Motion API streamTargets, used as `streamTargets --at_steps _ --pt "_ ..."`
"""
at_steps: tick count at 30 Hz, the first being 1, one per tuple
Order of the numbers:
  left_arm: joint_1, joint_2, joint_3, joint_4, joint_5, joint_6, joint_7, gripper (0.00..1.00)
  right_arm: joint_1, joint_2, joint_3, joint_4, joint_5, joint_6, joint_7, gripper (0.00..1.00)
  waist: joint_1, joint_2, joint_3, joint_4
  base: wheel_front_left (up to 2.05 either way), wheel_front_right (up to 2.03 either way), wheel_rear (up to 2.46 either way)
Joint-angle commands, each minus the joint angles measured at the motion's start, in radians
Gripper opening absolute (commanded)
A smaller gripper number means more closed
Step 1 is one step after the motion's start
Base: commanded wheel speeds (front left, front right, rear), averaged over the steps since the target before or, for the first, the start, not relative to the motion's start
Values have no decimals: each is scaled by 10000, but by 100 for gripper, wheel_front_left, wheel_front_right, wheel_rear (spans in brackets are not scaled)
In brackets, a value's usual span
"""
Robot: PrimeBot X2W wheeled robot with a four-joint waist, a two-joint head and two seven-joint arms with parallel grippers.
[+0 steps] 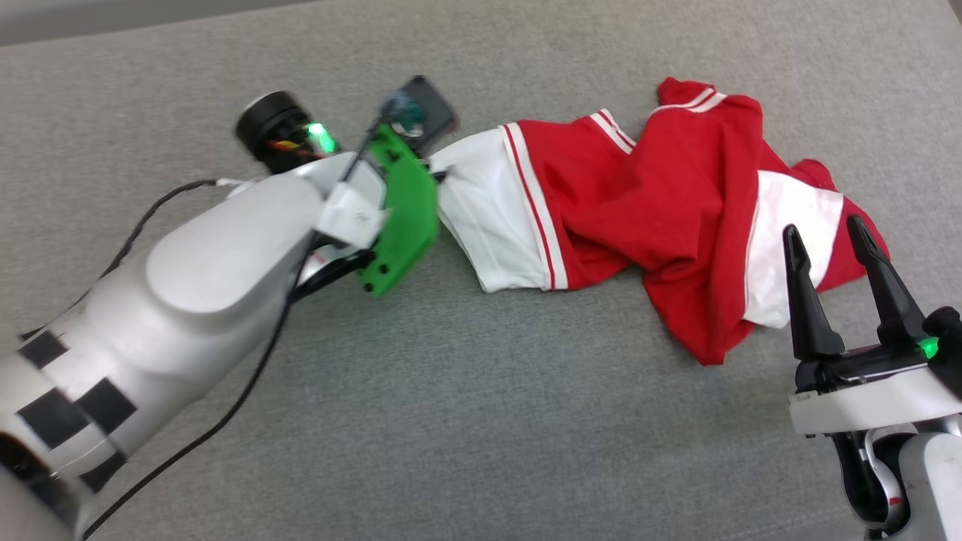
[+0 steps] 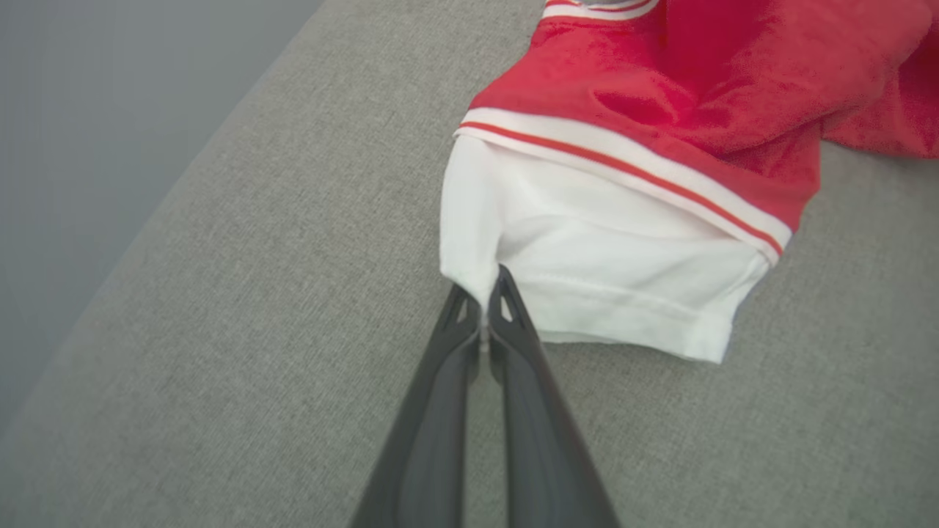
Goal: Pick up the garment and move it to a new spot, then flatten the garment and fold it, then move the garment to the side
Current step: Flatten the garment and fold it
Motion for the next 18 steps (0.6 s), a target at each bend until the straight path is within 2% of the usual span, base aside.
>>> streamTargets --at_steps 1,12,18 --pt "343 300 96 16 -123 22 -252 0 144 -40 -57 25 -107 -6 -59 100 0 0 -524 549 0 0 0" --pt "2885 2491 974 -710 -1342 1367 -1721 0 649 -118 -217 230 -136 -6 -59 100 0 0 -1132 1208 0 0 0" --pt "4325 3280 1147 -871 -2078 2047 -2074 0 882 -162 -330 392 -111 -6 -59 100 0 0 -1270 1410 0 0 0"
